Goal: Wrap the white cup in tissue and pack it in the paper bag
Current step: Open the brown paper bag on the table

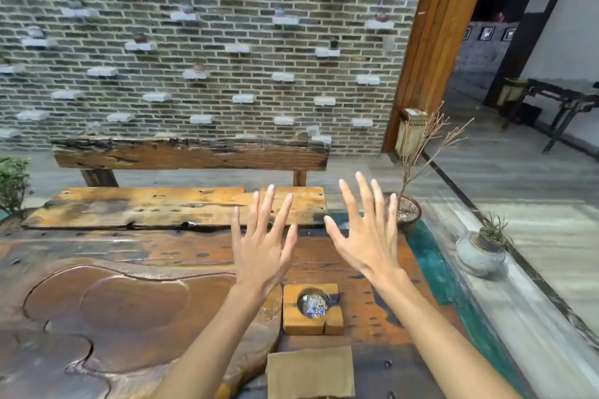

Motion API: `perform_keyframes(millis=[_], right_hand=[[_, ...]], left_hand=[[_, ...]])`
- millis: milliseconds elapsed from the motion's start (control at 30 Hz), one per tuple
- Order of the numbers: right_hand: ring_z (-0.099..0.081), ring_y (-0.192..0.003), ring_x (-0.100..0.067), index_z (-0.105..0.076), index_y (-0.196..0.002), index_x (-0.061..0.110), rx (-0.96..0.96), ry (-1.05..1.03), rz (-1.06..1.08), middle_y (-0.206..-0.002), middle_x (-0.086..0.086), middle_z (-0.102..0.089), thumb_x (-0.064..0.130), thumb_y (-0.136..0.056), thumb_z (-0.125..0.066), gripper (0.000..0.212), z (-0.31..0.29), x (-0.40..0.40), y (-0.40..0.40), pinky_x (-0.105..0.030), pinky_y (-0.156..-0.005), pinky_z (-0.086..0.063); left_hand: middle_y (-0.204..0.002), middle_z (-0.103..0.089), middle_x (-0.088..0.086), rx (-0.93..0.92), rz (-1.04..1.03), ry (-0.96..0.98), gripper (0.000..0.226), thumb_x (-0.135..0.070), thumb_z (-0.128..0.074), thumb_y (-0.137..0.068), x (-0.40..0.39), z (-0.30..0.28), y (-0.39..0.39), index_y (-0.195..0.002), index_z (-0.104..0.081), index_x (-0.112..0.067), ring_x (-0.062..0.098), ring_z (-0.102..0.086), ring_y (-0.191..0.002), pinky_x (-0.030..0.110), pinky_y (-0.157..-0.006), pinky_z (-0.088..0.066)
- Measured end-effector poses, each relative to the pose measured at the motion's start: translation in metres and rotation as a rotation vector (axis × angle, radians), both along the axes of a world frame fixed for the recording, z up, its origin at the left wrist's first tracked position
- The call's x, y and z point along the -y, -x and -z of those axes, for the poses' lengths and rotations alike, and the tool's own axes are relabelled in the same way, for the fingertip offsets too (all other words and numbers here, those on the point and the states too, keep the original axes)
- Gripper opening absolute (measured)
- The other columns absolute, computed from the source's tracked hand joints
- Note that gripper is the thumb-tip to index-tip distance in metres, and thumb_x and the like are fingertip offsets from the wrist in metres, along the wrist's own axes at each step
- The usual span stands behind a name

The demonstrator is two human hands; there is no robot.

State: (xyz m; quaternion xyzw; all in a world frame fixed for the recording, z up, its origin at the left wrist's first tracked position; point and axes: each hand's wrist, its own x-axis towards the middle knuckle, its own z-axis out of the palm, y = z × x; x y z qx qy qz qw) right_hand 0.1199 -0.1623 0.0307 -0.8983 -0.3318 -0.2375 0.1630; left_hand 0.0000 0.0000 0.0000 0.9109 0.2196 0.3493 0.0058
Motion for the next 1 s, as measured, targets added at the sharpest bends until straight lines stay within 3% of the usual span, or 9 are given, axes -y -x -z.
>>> perform_keyframes(millis=[400,700,1000], right_hand=[[-0.011,-0.154,-0.027,-0.018,-0.157,0.034,-0.187,0.183,0.004,-0.167,0.001,-0.010,0.062,-0.094,-0.035,0.071,0.113,0.020,0.045,-0.059,-0.120,-0.012],[-0.010,-0.154,-0.028,-0.016,-0.157,0.035,-0.360,0.361,-0.017,-0.167,0.002,-0.008,0.064,-0.096,-0.026,0.069,0.172,0.049,0.083,-0.060,-0.120,-0.008],[-0.019,-0.152,-0.030,-0.026,-0.155,0.035,-0.544,0.510,-0.017,-0.165,0.001,-0.017,0.073,-0.092,-0.015,0.074,0.210,0.076,0.123,-0.059,-0.116,-0.006]], left_hand=[[-0.164,-0.015,-0.008,-0.252,0.001,0.171,0.053,-0.051,-0.024,-0.100,0.030,0.102,0.045,-0.152,-0.019,-0.041,0.017,-0.012,-0.152,0.053,-0.119,-0.018],[-0.163,-0.007,-0.014,-0.456,-0.008,0.346,0.056,-0.056,-0.024,-0.098,0.058,0.167,0.089,-0.151,-0.014,-0.045,0.014,-0.009,-0.152,0.050,-0.120,-0.015],[-0.164,-0.003,-0.015,-0.584,0.053,0.443,0.055,-0.058,-0.017,-0.097,0.081,0.205,0.127,-0.151,-0.015,-0.046,0.012,-0.004,-0.152,0.047,-0.120,-0.009]])
